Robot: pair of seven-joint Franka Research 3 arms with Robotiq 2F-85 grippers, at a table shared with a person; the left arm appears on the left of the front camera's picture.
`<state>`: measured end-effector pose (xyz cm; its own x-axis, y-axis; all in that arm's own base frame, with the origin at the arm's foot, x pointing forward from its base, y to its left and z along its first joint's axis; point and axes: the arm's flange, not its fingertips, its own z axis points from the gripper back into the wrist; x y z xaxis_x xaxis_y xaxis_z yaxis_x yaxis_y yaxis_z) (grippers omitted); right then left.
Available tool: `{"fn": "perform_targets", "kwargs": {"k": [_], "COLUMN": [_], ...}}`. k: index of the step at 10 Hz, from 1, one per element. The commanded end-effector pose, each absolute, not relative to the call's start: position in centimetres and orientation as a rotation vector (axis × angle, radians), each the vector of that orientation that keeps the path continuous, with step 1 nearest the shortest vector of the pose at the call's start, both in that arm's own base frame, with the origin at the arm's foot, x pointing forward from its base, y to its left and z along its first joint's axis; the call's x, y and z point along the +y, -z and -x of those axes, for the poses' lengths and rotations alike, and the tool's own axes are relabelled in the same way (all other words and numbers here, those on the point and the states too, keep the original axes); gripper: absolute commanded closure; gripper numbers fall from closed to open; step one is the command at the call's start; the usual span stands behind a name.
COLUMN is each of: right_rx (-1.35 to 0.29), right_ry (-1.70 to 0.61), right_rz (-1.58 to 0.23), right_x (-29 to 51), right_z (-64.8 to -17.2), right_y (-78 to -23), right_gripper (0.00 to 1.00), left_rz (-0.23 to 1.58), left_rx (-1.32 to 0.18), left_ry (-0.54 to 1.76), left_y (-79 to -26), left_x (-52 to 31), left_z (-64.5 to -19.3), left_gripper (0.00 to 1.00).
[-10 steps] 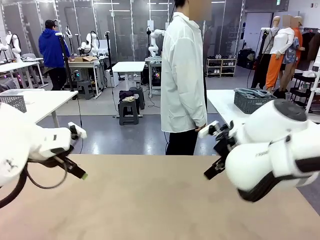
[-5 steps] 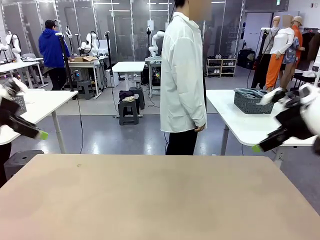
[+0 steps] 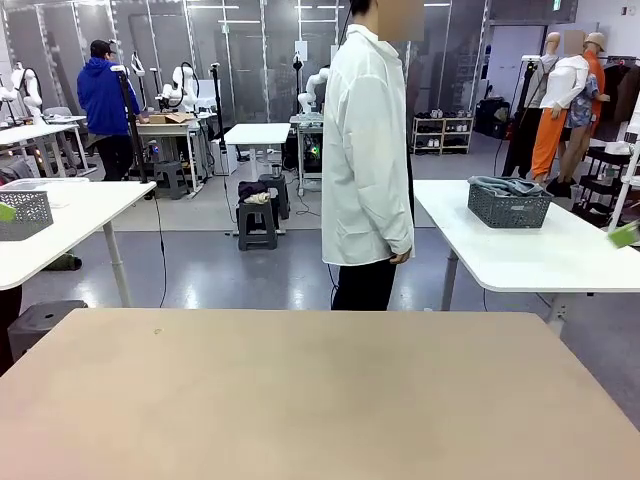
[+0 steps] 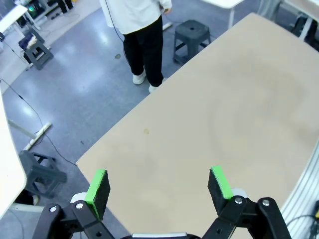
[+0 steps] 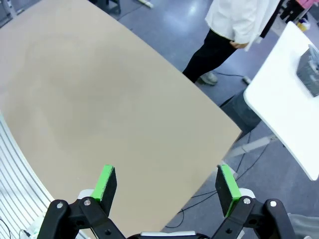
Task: Fold the towels and place them in the basket.
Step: When a person lays out a Towel with hook on the table, fold it in half twice.
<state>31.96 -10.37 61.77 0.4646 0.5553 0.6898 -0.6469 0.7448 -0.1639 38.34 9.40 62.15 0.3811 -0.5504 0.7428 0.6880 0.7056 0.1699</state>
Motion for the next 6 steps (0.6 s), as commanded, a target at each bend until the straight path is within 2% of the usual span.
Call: {"fn": "perform_targets", "kwargs": {"k": [1, 6], "right_rx": [-0.822, -0.853], "right_ry": [-0.747, -0.791], "right_rz": [-0.086, -0.081], "right_x": [-11.9, -14.0], "right_z": [-28.9, -25.2], "right_y": [-65.1, -70.5], "right_gripper": [0.00, 0.00], "left_rz": [0.194, 0.204], "left_rx": [-0.872, -0.890], "left_ry": [0.850, 0.945], "left_y": [-64.8, -70.9], "left_x": [11.8, 15.9], "left_z": [-36.4, -32.7], "left_gripper": [0.00, 0.00]}}
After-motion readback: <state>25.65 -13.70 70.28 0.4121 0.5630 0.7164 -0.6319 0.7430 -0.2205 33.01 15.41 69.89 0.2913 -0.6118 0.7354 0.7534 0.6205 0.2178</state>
